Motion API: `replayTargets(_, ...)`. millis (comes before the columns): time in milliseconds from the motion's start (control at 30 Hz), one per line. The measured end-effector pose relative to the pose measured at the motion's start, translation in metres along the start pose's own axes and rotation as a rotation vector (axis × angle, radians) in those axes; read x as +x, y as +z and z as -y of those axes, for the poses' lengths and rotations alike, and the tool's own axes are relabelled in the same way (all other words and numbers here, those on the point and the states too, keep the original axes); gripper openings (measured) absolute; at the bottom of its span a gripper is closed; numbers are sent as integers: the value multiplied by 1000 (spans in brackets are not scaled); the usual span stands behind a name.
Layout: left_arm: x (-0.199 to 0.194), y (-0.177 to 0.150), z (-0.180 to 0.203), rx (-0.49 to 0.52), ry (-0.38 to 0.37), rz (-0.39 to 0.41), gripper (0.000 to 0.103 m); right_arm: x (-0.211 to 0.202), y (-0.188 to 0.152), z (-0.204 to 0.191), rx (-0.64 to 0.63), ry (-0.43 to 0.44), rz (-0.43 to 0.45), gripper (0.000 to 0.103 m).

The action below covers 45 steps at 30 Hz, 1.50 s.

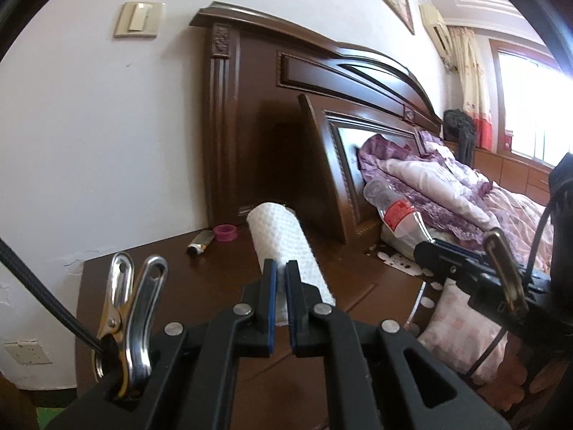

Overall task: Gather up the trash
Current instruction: 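Lift the bottle with the right gripper while the left carries the white towel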

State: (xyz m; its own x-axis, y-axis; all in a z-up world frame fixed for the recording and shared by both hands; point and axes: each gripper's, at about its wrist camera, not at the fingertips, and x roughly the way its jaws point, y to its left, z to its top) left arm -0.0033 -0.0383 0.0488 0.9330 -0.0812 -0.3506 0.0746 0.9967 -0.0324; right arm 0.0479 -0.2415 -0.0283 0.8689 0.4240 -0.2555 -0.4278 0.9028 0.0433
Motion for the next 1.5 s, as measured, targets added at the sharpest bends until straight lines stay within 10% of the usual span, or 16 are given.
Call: replayTargets(1500,-16,-98,100,196,-208,-273,6,-61,-111,52,-88,-4,-257,20)
